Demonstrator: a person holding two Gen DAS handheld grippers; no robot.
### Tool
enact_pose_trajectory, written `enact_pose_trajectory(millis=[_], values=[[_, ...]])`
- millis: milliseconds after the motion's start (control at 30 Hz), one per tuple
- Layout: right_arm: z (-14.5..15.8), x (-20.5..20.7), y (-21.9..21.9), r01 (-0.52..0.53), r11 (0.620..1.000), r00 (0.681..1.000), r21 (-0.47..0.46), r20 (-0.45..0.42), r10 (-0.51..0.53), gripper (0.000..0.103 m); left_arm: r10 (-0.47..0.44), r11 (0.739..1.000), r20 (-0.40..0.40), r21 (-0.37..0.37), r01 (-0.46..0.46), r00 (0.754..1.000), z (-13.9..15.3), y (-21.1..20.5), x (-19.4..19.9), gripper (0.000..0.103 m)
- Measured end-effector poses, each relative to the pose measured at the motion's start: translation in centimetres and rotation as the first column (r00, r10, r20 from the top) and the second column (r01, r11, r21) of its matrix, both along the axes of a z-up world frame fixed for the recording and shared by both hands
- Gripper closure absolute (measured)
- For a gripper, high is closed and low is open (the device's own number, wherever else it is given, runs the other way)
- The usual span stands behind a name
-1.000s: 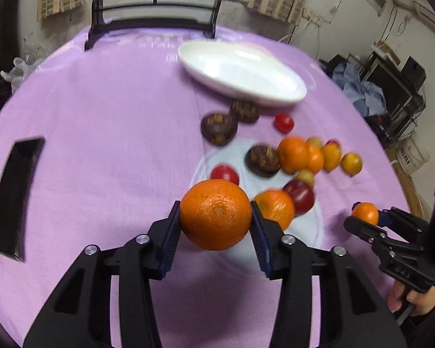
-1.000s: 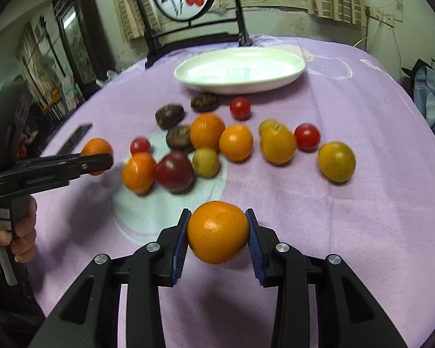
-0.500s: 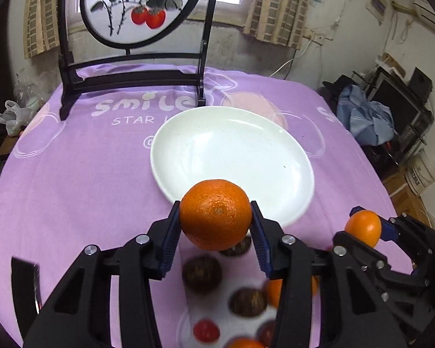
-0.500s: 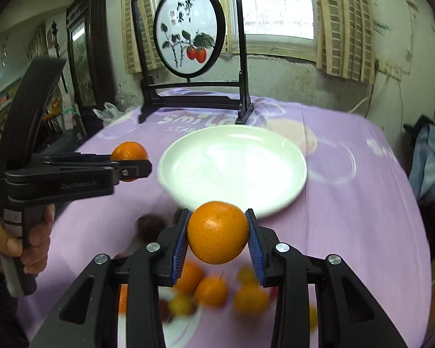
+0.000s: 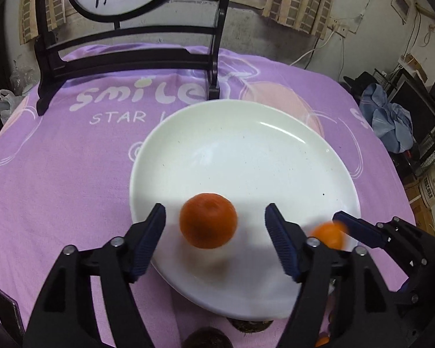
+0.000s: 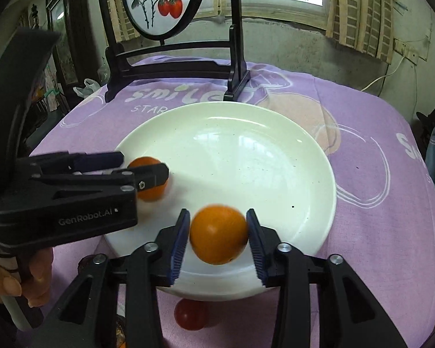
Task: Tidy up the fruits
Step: 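Carry both fruits to the white plate and open both tools to release them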
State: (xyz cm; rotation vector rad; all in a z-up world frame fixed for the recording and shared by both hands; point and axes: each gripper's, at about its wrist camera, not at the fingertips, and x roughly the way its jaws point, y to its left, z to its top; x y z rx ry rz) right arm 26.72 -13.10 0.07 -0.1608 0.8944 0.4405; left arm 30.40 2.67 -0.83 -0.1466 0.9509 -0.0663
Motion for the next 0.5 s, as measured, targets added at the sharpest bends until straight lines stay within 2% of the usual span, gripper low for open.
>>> enact_pose_trajectory(millis=[233,367,500], values=[[1.8,-3.1,-2.3,0.012,0.999,1.000,0.043,0.028,-0.013,0.043,0.019,1.000,0.029,-0.007,-0.019,0.999,1.9,1.2,-3.7,0.026],[2.3,-6.7,-4.9,0.034,0.999,0.997,0.032,0.066,-0.036,0.035,0.033,0.999,0.072,0.025,-0.035,0.997,2.8,1.9,-7.8,0.016],[2.2,-10.3,-7.5,0.062,0.998,0.994,0.006,0.092,-0.062,0.034,0.043,0.999,0.082,0.021,-0.045,0.996,2.5,2.5,-12.3,0.015]])
